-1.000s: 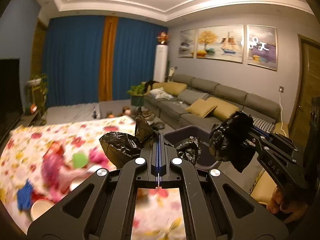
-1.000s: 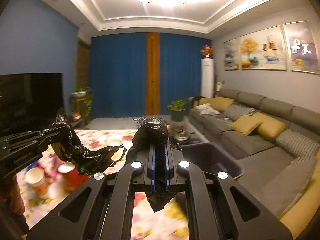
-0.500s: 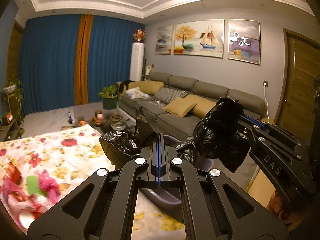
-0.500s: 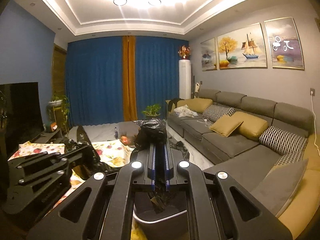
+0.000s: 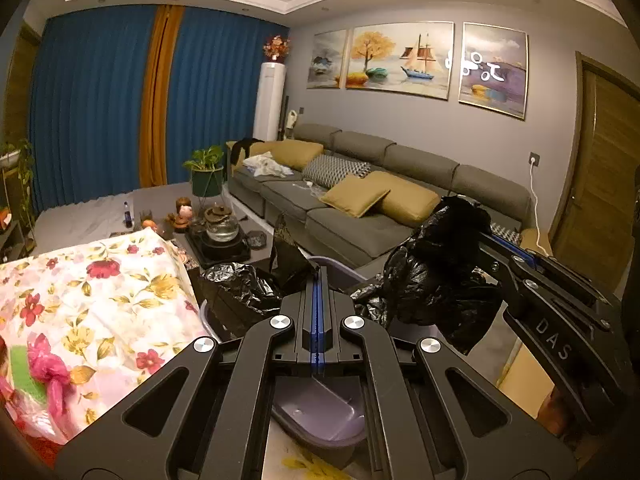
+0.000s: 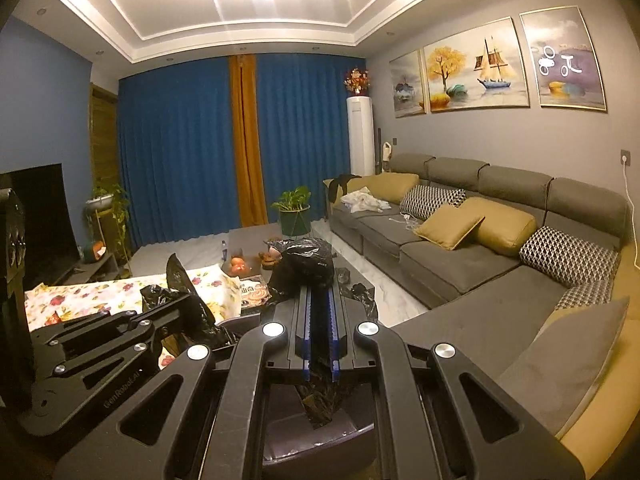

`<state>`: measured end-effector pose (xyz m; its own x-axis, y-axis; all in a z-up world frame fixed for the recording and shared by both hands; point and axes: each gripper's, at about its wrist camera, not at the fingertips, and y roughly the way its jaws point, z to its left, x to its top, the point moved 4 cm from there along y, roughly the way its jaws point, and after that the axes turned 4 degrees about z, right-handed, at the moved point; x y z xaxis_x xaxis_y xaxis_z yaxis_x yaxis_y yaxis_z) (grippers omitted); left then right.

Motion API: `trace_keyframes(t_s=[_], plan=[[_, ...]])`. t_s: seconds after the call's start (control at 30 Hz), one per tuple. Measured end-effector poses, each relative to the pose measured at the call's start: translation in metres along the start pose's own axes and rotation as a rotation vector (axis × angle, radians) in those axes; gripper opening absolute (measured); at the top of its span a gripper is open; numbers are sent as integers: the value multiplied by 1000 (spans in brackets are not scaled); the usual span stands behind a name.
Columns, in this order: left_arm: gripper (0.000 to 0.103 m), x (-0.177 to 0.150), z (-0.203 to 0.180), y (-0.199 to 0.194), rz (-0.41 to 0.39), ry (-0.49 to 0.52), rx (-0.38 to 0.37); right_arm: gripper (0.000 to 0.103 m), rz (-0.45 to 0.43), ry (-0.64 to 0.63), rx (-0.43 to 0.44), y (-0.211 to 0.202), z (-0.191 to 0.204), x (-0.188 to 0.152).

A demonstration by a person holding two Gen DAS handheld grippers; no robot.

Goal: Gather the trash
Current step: 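Carry the black bags in both grippers to the grey bin and release, then return both grippers to the table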

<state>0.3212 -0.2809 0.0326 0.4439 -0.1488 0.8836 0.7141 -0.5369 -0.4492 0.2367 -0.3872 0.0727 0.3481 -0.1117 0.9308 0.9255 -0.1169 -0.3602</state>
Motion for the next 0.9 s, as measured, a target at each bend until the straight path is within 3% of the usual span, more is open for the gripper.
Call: trace_keyframes(t_s=[0.5,0.57,0.6,0.63,0.73,0.87,0.9], plan=[[0,-2,3,32,44,-8,-7,8,24,16,31,21,0,0],[0,-2,2,32,50,-15,-8,16,17,25,34,22,-2,1],[1,-2,2,34,58,-15,-11,25,14,27,33,22,-2,1],[7,-3,3,35,66,-14,-9,33,10,28,29,21,-3,1],[25,-3,9,35,73,-18,26,39,6,28,19,20,-2,0],[63,-3,25,22,44,-72,81,48,9,45,18,16,-5,-1],[66,-3,28,15,29,-84,88,52,9,45,18,14,-5,-2]])
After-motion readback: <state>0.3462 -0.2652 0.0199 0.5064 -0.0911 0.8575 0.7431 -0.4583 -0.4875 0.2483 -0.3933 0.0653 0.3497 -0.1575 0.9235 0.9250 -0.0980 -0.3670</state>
